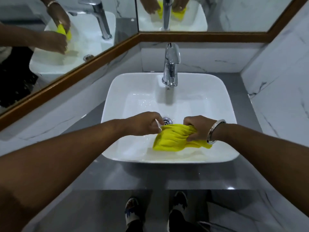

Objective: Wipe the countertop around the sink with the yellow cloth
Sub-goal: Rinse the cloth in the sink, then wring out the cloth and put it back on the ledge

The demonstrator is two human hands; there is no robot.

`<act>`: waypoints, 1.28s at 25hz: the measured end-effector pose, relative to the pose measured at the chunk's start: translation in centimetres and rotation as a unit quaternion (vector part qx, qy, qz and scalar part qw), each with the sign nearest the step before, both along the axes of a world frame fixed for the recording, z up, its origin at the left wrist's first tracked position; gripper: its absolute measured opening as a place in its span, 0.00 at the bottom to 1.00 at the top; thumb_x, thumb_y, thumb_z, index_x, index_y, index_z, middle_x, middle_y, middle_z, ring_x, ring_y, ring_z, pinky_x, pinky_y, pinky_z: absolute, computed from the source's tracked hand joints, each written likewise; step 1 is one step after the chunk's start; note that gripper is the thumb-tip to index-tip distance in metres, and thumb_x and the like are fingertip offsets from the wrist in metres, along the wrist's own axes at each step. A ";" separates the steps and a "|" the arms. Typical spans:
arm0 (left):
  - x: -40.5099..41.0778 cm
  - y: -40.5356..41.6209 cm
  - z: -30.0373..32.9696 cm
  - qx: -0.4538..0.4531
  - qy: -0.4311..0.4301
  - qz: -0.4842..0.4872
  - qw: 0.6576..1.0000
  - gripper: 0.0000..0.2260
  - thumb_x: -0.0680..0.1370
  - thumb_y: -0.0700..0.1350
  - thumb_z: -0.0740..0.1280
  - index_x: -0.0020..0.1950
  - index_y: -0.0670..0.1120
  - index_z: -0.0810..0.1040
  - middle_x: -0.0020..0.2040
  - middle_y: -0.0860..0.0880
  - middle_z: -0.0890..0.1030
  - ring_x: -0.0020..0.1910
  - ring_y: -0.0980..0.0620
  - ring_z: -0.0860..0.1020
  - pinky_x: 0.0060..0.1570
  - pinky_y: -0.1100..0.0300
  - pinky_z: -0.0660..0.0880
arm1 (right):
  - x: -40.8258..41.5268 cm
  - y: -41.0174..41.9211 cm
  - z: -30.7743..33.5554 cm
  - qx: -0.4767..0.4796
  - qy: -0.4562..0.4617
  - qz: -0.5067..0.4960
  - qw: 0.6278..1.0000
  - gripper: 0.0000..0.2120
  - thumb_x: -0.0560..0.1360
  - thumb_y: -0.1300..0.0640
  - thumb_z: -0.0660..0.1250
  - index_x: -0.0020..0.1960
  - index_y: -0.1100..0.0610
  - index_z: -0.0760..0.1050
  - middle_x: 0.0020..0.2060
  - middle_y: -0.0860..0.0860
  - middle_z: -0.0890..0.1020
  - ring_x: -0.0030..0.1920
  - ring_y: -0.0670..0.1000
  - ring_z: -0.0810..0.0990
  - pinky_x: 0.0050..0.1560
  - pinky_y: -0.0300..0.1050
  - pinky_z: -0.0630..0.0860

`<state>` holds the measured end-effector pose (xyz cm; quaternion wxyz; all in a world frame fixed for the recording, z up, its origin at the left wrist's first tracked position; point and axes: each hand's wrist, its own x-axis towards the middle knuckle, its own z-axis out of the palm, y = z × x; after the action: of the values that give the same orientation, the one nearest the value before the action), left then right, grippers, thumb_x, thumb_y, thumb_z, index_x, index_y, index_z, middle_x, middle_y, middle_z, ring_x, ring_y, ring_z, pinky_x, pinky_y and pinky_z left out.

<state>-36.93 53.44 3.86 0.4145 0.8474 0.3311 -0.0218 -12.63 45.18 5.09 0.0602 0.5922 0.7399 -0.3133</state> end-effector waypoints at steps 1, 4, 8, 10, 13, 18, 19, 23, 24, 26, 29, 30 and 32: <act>0.0 -0.1 0.2 -0.025 -0.009 0.009 1.000 0.18 0.74 0.48 0.73 0.62 0.48 0.75 0.54 0.50 0.79 0.49 0.55 0.76 0.47 0.62 0.72 | -0.4 0.1 0.4 0.008 0.007 0.001 1.000 0.18 0.66 0.53 0.75 0.44 0.52 0.66 0.39 0.50 0.74 0.40 0.53 0.71 0.33 0.42 0.62; 1.0 -0.2 0.9 -0.011 0.002 -0.008 1.000 0.33 0.73 0.56 0.72 0.74 0.52 0.63 0.71 0.52 0.68 0.67 0.54 0.67 0.62 0.64 0.65 | -1.9 0.6 1.4 0.028 0.023 0.007 0.999 0.17 0.67 0.55 0.74 0.43 0.52 0.65 0.37 0.50 0.73 0.39 0.53 0.70 0.32 0.40 0.62; 2.7 0.9 1.8 0.008 0.027 -0.112 0.993 0.29 0.72 0.57 0.73 0.69 0.50 0.70 0.64 0.50 0.77 0.60 0.51 0.74 0.58 0.57 0.71 | -2.5 0.6 2.2 0.013 0.023 -0.004 1.000 0.16 0.67 0.55 0.75 0.45 0.51 0.67 0.38 0.47 0.72 0.41 0.51 0.71 0.34 0.40 0.64; 2.8 1.5 2.2 0.066 0.043 -0.149 0.986 0.17 0.71 0.58 0.72 0.51 0.48 0.76 0.45 0.52 0.79 0.45 0.50 0.75 0.43 0.56 0.70 | -2.1 0.5 2.3 0.009 0.011 -0.037 0.999 0.16 0.67 0.52 0.75 0.50 0.52 0.71 0.42 0.48 0.74 0.42 0.51 0.72 0.38 0.41 0.66; 2.1 2.1 2.6 0.104 0.032 -0.131 0.985 0.16 0.73 0.55 0.72 0.37 0.47 0.71 0.32 0.54 0.71 0.34 0.52 0.70 0.34 0.56 0.64 | -1.5 0.2 2.3 -0.009 -0.004 -0.090 0.996 0.16 0.69 0.45 0.71 0.48 0.56 0.74 0.42 0.51 0.77 0.42 0.54 0.75 0.42 0.44 0.69; 0.9 2.6 3.4 0.102 0.025 -0.139 0.985 0.15 0.73 0.53 0.73 0.36 0.47 0.72 0.31 0.53 0.71 0.31 0.56 0.69 0.31 0.60 0.65 | -2.9 -0.5 3.1 0.014 0.047 -0.096 0.994 0.10 0.71 0.50 0.71 0.44 0.52 0.73 0.38 0.49 0.77 0.41 0.53 0.75 0.36 0.38 0.68; 0.7 2.9 3.5 0.101 0.022 -0.146 0.984 0.14 0.72 0.53 0.74 0.38 0.46 0.75 0.33 0.53 0.74 0.33 0.55 0.71 0.34 0.59 0.68 | -3.3 -0.5 3.6 0.021 0.042 -0.085 0.995 0.10 0.70 0.51 0.72 0.43 0.51 0.72 0.37 0.48 0.76 0.40 0.52 0.74 0.36 0.36 0.67; 0.4 2.8 3.6 0.055 0.003 -0.197 0.979 0.15 0.69 0.52 0.77 0.50 0.46 0.81 0.71 0.50 0.71 0.65 0.54 0.71 0.59 0.60 0.69 | -4.3 -1.4 5.7 0.027 0.025 -0.086 0.996 0.11 0.67 0.57 0.74 0.47 0.54 0.76 0.37 0.47 0.77 0.39 0.51 0.74 0.36 0.38 0.69; 0.7 2.3 3.8 0.027 -0.002 -0.215 0.976 0.13 0.69 0.50 0.77 0.49 0.46 0.82 0.73 0.52 0.68 0.67 0.57 0.69 0.61 0.61 0.68 | -4.3 -1.9 6.1 0.029 0.025 -0.092 0.995 0.11 0.67 0.58 0.75 0.47 0.55 0.77 0.36 0.45 0.76 0.39 0.50 0.75 0.36 0.36 0.69; 1.7 1.1 4.0 -0.036 -0.011 -0.241 0.970 0.09 0.69 0.49 0.76 0.46 0.47 0.82 0.62 0.53 0.78 0.56 0.60 0.76 0.55 0.62 0.73 | -4.1 -3.3 7.1 0.038 0.022 -0.109 0.993 0.12 0.66 0.59 0.75 0.47 0.56 0.77 0.35 0.44 0.76 0.38 0.50 0.74 0.35 0.33 0.67; 3.5 -0.6 4.8 -0.049 -0.030 -0.266 0.962 0.07 0.69 0.48 0.75 0.36 0.50 0.77 0.32 0.56 0.77 0.31 0.62 0.74 0.33 0.69 0.71 | -3.6 -6.2 8.2 0.045 -0.021 -0.126 0.991 0.15 0.67 0.58 0.75 0.50 0.59 0.76 0.39 0.50 0.75 0.40 0.51 0.72 0.32 0.38 0.63; 4.5 -1.3 5.4 -0.025 -0.037 -0.282 0.958 0.09 0.69 0.48 0.74 0.35 0.51 0.75 0.31 0.56 0.75 0.30 0.61 0.73 0.31 0.69 0.69 | -3.0 -7.8 8.5 0.049 -0.039 -0.143 0.988 0.17 0.66 0.57 0.75 0.51 0.60 0.75 0.41 0.51 0.75 0.41 0.51 0.71 0.34 0.41 0.61; 6.9 -3.1 6.4 0.066 -0.055 -0.329 0.940 0.09 0.69 0.51 0.71 0.37 0.51 0.72 0.33 0.55 0.73 0.32 0.58 0.71 0.32 0.65 0.66 | -1.7 -11.5 8.7 0.055 -0.064 -0.195 0.977 0.20 0.66 0.54 0.76 0.53 0.60 0.74 0.44 0.55 0.78 0.42 0.52 0.72 0.37 0.41 0.60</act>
<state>-30.00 50.31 10.28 0.3450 0.9344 0.0108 -0.0885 -14.30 33.72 13.77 0.0129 0.7464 0.6209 -0.2394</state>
